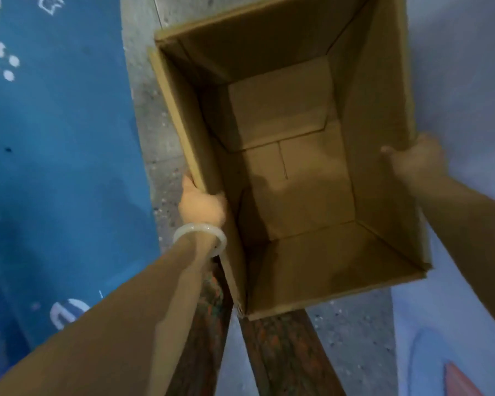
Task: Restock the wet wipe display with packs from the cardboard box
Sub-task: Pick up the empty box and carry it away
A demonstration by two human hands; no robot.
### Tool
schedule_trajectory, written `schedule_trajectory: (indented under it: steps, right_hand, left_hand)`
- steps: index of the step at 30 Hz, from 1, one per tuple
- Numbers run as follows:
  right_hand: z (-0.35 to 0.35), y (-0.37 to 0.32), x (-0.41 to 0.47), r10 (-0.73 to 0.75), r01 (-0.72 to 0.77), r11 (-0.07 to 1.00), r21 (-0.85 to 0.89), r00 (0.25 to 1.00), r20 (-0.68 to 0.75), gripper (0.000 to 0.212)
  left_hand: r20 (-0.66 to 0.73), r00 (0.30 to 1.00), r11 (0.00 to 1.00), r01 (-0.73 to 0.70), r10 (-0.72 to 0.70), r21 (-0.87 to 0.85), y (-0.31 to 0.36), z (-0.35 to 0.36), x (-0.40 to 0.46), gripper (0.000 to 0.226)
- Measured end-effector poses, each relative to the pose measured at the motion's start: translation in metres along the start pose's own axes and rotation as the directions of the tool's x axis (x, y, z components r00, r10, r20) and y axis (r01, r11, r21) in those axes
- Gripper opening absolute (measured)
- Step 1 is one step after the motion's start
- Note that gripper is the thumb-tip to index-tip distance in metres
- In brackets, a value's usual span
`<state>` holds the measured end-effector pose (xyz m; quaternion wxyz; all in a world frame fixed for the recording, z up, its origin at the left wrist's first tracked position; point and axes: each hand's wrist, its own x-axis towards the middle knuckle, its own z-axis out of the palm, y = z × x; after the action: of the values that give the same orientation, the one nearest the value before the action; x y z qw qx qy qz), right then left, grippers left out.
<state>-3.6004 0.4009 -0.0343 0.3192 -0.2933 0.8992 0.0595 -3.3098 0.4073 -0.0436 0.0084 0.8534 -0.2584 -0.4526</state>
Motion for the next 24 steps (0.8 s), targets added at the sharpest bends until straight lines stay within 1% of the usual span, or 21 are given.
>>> schedule_trajectory:
  steps: [2, 3, 5, 7, 10, 13, 16, 18, 21, 24]
  right_hand:
    - [-0.003, -0.005, 0.002, 0.001, -0.001, 1.0, -0.025, 1.0, -0.016, 0.052]
    - [-0.007, -0.01, -0.002, -0.007, 0.007, 1.0, -0.012, 1.0, -0.014, 0.05]
    - [-0.02, -0.022, -0.012, -0.024, 0.024, 1.0, 0.007, 1.0, -0.002, 0.045]
    - [-0.042, -0.042, -0.027, -0.039, 0.039, 0.999, -0.001, 0.999, 0.008, 0.04]
    - [-0.08, -0.081, -0.051, -0.118, 0.118, 0.993, 0.001, 0.993, 0.003, 0.033]
    - [-0.12, -0.128, -0.078, -0.207, 0.207, 0.978, 0.009, 0.978, -0.013, 0.03]
    - [-0.16, -0.18, -0.107, -0.24, 0.24, 0.971, 0.008, 0.971, -0.012, 0.027]
    - [-0.188, -0.214, -0.126, -0.261, 0.261, 0.965, 0.017, 0.965, 0.003, 0.028]
    - [-0.229, -0.263, -0.16, -0.36, 0.361, 0.933, 0.007, 0.933, -0.023, 0.027]
    - [-0.272, -0.309, -0.2, -0.411, 0.411, 0.912, -0.005, 0.91, -0.048, 0.024]
  left_hand:
    - [-0.036, 0.999, 1.0, 0.005, -0.005, -0.013, 0.004, 0.001, -0.003, 0.05]
    - [-0.058, 0.998, 1.0, 0.003, -0.004, -0.014, 0.008, -0.004, -0.006, 0.045]
    - [-0.104, 0.995, 1.0, 0.001, -0.002, -0.011, 0.019, -0.02, -0.012, 0.041]
    - [-0.121, 0.992, 1.0, -0.02, 0.017, -0.024, 0.031, -0.045, -0.018, 0.037]
    - [-0.128, 0.989, 0.997, -0.073, 0.068, -0.036, 0.058, -0.095, -0.031, 0.032]
    - [-0.158, 0.982, 0.993, -0.111, 0.103, -0.041, 0.089, -0.15, -0.045, 0.023]
    - [-0.201, 0.972, 0.989, -0.134, 0.117, -0.069, 0.123, -0.208, -0.06, 0.023]
    - [-0.229, 0.965, 0.984, -0.15, 0.126, -0.092, 0.143, -0.249, -0.07, 0.028]
    - [-0.254, 0.954, 0.976, -0.193, 0.162, -0.101, 0.168, -0.315, -0.089, 0.032]
    - [-0.291, 0.939, 0.966, -0.227, 0.184, -0.12, 0.19, -0.383, -0.111, 0.03]
